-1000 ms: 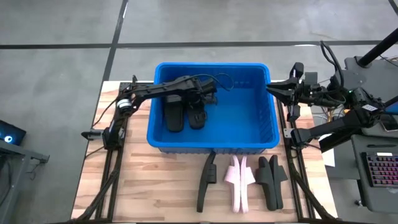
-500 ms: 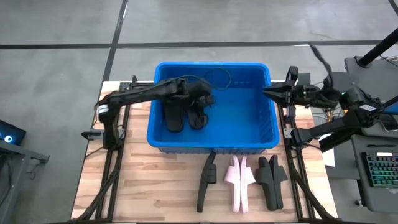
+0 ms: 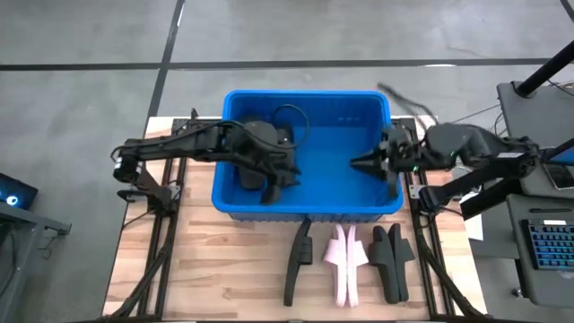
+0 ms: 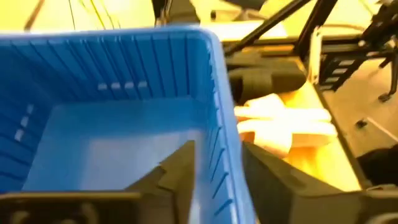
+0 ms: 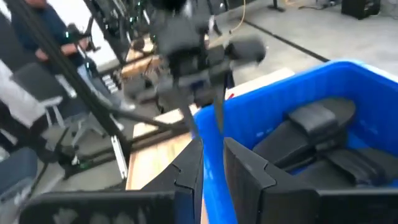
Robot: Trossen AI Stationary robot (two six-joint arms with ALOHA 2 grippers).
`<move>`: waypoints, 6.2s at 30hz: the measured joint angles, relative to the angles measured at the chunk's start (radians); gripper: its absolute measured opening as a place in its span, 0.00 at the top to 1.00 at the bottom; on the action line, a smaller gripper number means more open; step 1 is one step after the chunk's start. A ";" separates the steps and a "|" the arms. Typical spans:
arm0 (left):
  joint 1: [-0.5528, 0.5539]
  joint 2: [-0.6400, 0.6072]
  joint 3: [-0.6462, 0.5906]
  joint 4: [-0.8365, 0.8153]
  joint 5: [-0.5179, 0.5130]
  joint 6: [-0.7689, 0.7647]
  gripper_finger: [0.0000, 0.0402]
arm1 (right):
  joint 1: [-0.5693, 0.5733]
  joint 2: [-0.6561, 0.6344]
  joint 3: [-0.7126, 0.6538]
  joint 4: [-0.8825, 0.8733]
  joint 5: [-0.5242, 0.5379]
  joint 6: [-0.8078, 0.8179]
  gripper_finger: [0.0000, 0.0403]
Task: Pick and place slides into bin
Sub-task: Put the black slide into the blue bin
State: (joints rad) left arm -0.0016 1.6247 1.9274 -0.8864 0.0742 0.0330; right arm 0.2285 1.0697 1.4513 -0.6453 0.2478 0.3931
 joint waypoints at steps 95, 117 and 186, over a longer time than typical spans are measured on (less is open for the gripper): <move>-0.116 -0.283 -0.085 -0.051 -0.106 -0.107 0.95 | 0.350 0.832 -0.148 0.156 0.292 0.404 0.68; -0.117 -0.283 -0.085 -0.051 -0.106 -0.106 0.95 | 0.307 0.762 0.105 0.067 0.096 0.158 0.97; -0.119 -0.229 -0.096 0.163 -0.050 0.210 0.46 | 0.141 0.648 0.902 -0.609 0.326 -0.274 0.97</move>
State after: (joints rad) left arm -0.1202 1.3958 1.8311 -0.7234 0.0244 0.2434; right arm 0.3691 1.7178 2.3536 -1.2540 0.5737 0.1188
